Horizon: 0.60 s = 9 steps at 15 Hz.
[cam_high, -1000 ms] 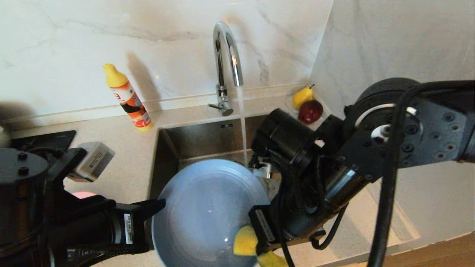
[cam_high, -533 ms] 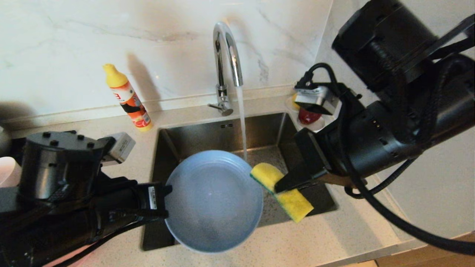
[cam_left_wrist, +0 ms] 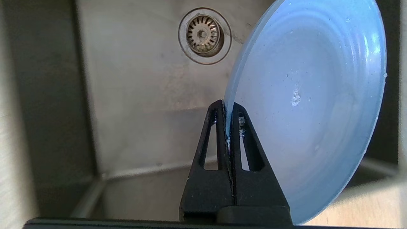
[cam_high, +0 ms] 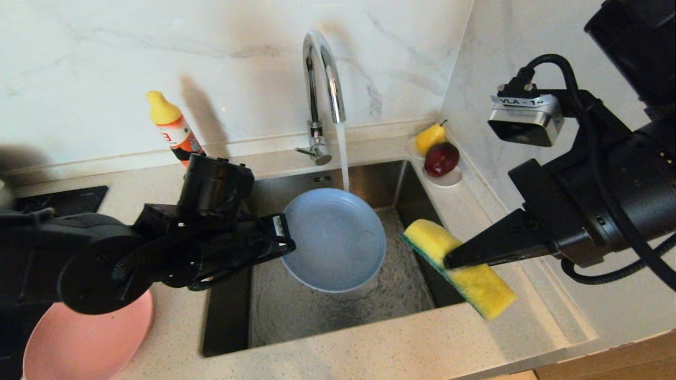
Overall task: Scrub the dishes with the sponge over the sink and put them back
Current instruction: Rinse the plate
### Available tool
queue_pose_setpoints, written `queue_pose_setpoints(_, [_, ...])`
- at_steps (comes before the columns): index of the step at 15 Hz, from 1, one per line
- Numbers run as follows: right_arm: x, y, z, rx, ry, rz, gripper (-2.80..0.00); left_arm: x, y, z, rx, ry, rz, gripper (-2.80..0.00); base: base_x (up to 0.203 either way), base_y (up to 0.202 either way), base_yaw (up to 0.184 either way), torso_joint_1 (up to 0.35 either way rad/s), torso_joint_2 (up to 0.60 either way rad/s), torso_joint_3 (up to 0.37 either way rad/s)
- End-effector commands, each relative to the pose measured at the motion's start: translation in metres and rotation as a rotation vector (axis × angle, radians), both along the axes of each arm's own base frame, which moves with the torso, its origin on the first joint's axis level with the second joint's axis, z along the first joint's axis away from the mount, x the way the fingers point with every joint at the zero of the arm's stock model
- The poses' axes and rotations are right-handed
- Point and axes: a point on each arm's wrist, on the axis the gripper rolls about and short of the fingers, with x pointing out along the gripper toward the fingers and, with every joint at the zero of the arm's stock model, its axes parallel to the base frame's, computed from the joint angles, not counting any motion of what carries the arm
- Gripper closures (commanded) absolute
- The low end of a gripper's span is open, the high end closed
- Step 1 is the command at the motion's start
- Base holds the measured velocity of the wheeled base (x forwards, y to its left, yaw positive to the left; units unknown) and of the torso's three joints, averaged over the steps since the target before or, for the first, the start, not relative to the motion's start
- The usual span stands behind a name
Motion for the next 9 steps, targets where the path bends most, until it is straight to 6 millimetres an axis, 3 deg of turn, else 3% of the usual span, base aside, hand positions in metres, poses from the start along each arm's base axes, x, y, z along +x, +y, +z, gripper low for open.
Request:
queue_pose_setpoints(1, [-0.008,-0.007,0.001,0.003,0.001,0.000,0.00,0.026,-0.014,-0.022,0.024,0.046,0.012,0.00,0.000,0.000,0.000,0.000,0.00,0.000])
queue_pose_setpoints(9, [-0.007,-0.013,-0.008,-0.019,0.026,-0.020,0.00,0.064,-0.037,-0.023,0.014,0.014,0.029,0.00,0.000,0.000,0.000,0.000,0.00,0.000])
